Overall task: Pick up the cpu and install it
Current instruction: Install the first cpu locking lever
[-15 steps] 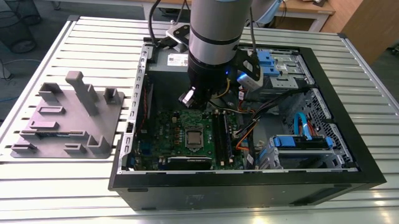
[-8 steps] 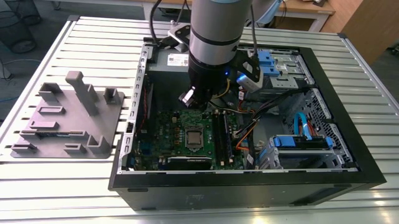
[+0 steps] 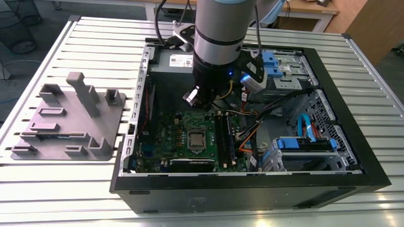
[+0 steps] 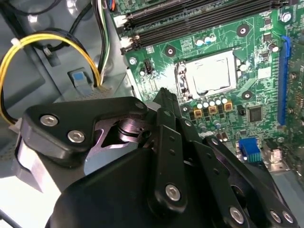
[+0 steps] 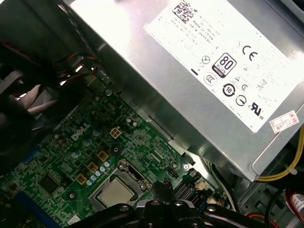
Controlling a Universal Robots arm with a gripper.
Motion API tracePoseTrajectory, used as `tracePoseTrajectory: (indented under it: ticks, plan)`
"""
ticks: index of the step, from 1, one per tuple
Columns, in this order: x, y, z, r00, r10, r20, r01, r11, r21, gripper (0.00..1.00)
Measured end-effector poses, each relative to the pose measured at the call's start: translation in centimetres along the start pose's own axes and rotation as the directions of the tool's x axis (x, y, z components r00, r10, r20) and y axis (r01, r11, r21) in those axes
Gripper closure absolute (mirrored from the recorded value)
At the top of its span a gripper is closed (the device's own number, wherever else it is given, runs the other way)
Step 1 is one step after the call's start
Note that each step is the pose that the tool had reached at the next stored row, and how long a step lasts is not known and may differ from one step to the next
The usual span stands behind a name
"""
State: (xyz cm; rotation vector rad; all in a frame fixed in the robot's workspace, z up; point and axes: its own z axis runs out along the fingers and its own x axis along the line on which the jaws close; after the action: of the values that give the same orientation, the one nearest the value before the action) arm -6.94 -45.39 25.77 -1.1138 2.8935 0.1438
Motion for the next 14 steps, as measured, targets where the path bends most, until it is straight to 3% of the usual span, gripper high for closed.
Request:
tracePoseTrajectory:
  ticks: [6,14]
  plan:
    - [-0.09,-0.14,0.51,0.9983,0.058,0.0041,-0.058,0.9983,0.0040,0.89]
    - [-0.29,-0.43,1.36,0.9921,0.125,0.0096,-0.125,0.9921,0.0081,0.89]
